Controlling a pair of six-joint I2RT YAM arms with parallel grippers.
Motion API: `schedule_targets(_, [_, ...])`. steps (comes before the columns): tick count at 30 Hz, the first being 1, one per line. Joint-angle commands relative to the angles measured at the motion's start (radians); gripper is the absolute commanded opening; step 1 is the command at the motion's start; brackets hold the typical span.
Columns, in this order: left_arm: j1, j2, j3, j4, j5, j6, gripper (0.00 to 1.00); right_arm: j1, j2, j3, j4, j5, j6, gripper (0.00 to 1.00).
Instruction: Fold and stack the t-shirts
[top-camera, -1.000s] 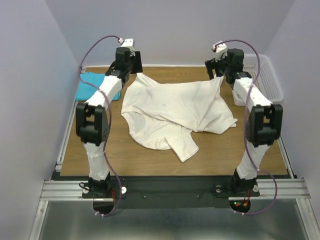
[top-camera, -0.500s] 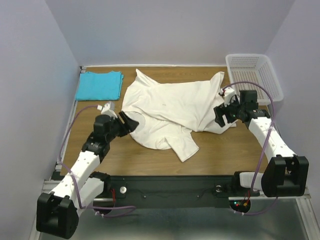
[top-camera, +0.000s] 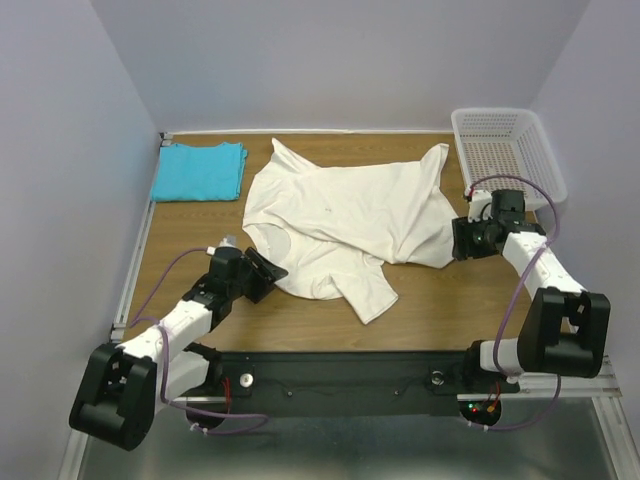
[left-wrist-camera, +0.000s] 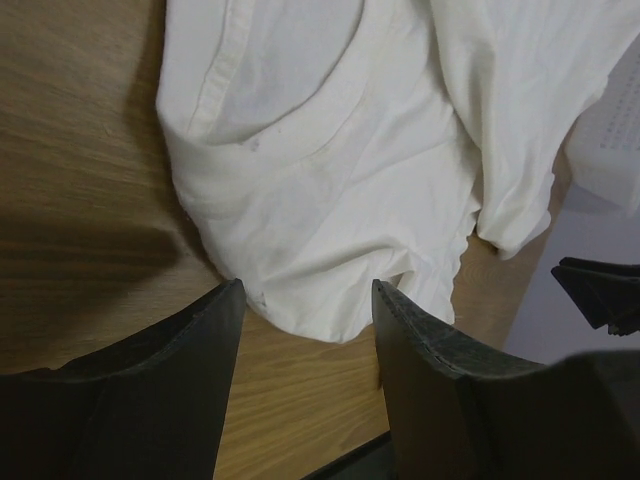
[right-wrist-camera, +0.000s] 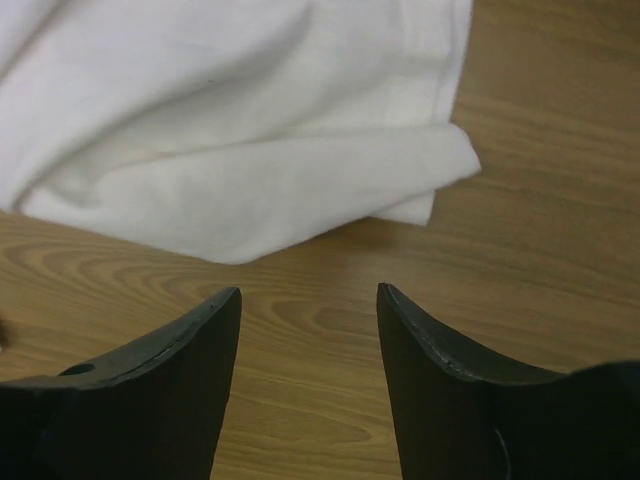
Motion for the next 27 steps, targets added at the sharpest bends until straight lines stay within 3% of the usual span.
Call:
schedule_targets(1, [-0.066,0.055,-0.003,0.077,-0.036,-0.099,0.64,-0.088,0.050,0.027,0.047,0.057,0.088,0.61])
schedule_targets(9, [-0.121,0.153,0.014,0.165,-0.083,-0.131,0.63,-0.168,0.103,-0.004,0.191,-0.002,0.173,0.59])
schedule_targets(19, [-0.138,0.273,0.000,0.238,-0.108,-0.136,0.50,-0.170,0.231,0.023,0.326,-0.012,0.286,0.58])
schedule_targets(23, [-0.140,0.284,-0.008,0.255,-0.103,-0.129,0.33,-0.171,0.252,0.034,0.360,-0.002,0.306,0.56])
schedule_targets(26, [-0.138,0.273,-0.012,0.255,-0.102,-0.117,0.14,-0.171,0.277,0.048,0.369,-0.007,0.306,0.49])
schedule_targets(27, [-0.138,0.268,-0.014,0.252,-0.103,-0.113,0.10,-0.173,0.286,0.051,0.371,-0.010,0.306,0.41])
